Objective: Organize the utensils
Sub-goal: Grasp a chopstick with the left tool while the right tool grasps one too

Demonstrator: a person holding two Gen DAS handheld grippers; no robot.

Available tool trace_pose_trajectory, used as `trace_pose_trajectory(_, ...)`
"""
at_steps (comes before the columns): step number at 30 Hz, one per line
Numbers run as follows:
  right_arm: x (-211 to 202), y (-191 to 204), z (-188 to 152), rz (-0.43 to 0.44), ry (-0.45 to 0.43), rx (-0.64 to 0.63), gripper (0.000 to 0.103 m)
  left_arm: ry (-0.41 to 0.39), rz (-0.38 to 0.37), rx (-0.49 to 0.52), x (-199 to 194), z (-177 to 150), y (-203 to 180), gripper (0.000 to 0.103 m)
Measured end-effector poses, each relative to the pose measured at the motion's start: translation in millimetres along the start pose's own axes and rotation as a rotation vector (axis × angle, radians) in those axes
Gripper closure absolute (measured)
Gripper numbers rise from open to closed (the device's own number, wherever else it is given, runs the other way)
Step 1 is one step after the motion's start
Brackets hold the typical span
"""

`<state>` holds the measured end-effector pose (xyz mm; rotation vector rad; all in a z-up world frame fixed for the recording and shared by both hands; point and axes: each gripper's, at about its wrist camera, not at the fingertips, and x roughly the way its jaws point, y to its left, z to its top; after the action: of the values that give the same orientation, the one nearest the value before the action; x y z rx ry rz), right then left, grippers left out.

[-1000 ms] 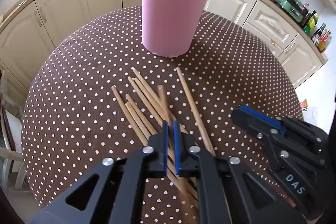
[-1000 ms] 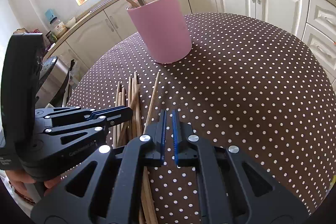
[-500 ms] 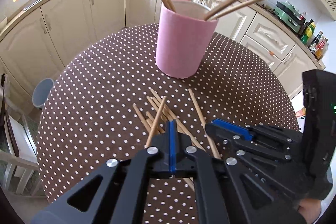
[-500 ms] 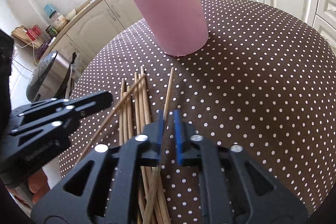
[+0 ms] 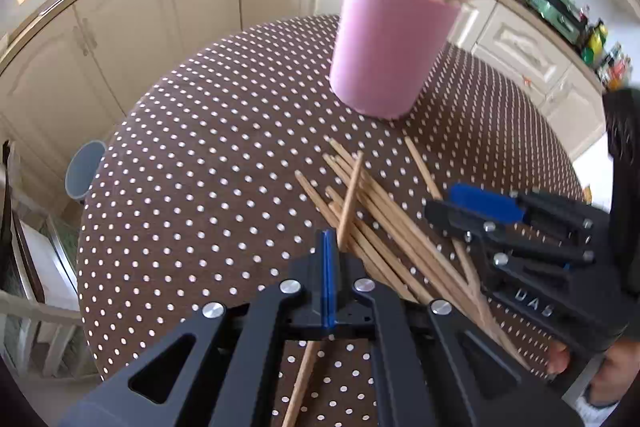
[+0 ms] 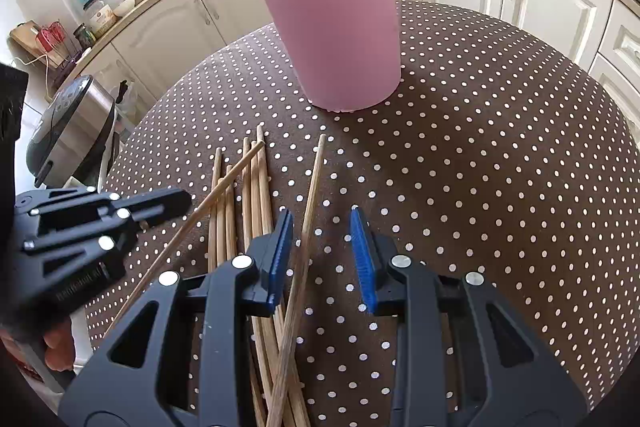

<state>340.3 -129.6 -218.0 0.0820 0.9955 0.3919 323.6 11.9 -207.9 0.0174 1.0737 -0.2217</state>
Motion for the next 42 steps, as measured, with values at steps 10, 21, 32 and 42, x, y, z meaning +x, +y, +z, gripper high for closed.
trace_pose_trajectory(10, 2.7, 2.4, 1.5, 0.001, 0.006, -0.011, 0.075, 0.027, -0.028, -0.013, 8.0, 0.1, -2.2, 0.095)
trace_pose_trajectory(21, 0.1, -3.0, 0.0, 0.013, 0.004, -0.001, 0.075, 0.021, -0.053, 0.035, -1.9, -0.2, -2.9, 0.071)
trace_pose_trajectory(32, -2.4, 0.4, -1.4, 0.002, 0.010, -0.012, 0.075, 0.008, -0.081, 0.081, 0.6, -0.9, -31.0, 0.079)
trace_pose_trajectory(42, -5.5, -4.3, -3.3, 0.010, 0.011, -0.003, 0.078, 0.022, -0.059, 0.130, 11.0, -4.7, -41.9, 0.079)
